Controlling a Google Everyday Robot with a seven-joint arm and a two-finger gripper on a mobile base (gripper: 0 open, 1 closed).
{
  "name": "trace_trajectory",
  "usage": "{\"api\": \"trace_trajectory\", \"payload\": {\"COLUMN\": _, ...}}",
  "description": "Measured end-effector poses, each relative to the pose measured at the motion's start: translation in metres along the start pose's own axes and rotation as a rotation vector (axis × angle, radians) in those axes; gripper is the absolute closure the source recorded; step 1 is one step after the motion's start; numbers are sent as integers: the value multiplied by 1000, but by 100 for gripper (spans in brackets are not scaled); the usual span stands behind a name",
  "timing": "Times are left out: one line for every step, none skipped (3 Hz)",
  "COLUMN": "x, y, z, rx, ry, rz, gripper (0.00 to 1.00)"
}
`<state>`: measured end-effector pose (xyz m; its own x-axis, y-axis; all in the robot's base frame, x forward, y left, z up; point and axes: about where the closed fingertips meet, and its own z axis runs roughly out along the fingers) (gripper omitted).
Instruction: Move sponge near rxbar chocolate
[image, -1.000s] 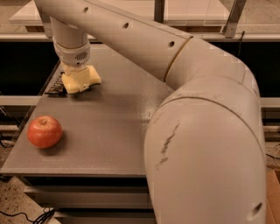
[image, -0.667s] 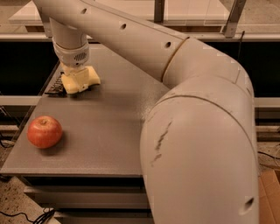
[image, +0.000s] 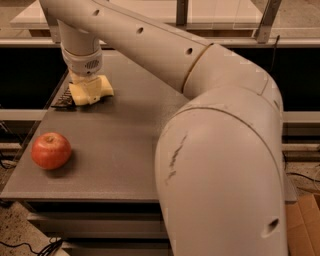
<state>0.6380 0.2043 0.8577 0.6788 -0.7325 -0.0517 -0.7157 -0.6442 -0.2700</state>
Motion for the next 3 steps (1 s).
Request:
{"api": "trace_trajectory", "payload": {"x": 0, "y": -1, "z": 0, "rx": -3, "ry": -14, "rz": -5, "gripper": 0}}
{"api": "trace_trajectory", "payload": {"x": 2, "y": -2, "z": -1, "rx": -7, "ry": -34, "rz": -13, "gripper": 0}}
{"api": "trace_trajectory", "payload": {"x": 3, "y": -3, "z": -2, "rx": -6, "ry": -56, "rz": -23, "gripper": 0}}
